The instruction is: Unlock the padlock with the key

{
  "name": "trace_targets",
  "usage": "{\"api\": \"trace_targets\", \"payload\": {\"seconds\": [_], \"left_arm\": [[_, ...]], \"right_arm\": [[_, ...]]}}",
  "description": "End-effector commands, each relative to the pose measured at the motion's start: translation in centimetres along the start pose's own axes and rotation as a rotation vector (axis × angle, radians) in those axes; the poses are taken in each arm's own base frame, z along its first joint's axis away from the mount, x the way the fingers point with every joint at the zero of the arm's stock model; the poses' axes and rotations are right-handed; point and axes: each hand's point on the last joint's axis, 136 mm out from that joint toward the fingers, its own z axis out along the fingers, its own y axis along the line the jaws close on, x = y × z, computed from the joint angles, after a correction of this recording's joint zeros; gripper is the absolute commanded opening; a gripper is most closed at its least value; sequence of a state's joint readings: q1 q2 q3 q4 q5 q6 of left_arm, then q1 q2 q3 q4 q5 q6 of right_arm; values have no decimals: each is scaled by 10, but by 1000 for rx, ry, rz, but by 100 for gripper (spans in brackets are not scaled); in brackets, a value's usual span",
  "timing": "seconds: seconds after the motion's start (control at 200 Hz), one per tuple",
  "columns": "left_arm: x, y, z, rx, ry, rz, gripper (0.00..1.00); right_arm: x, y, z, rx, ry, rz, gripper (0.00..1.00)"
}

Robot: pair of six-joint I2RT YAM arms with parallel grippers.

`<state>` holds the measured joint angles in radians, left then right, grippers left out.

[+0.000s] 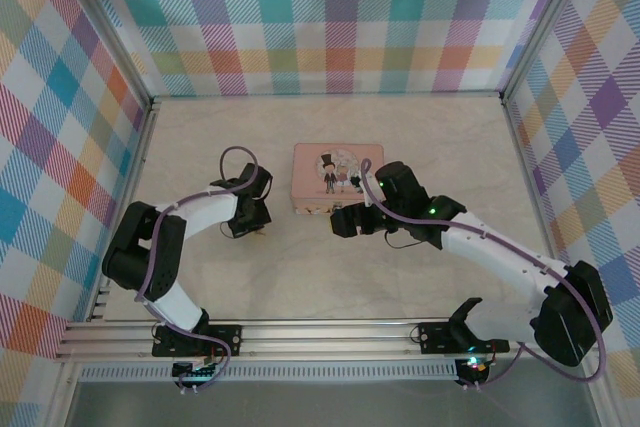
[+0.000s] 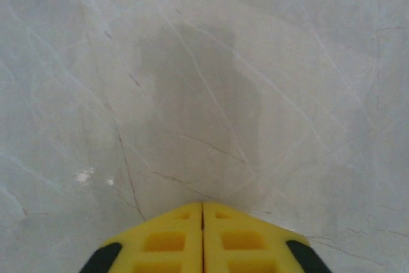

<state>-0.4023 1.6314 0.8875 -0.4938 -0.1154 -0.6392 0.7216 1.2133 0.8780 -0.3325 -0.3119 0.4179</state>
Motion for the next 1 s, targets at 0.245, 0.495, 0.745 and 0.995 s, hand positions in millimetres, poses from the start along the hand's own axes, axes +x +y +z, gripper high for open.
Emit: {"api": "trace_targets", "payload": {"seconds": [0.245,0.495,0.745,0.995], "left_arm": [[-9,-20,-41,141,-35,-13,0],[-31,-62,-105,355,-79,21,0],[-30,-122,-176,636,-40,147,0],[-5,-173,-238,822,26,316,0]], "right_arm": [[-1,-4,5,10,-25,14,71],[-10,1,2,-15,-75,12,69],[-34,22,-20,-43,-158,-92,57],[-55,51,-40,-89,-176,-228,41]]}}
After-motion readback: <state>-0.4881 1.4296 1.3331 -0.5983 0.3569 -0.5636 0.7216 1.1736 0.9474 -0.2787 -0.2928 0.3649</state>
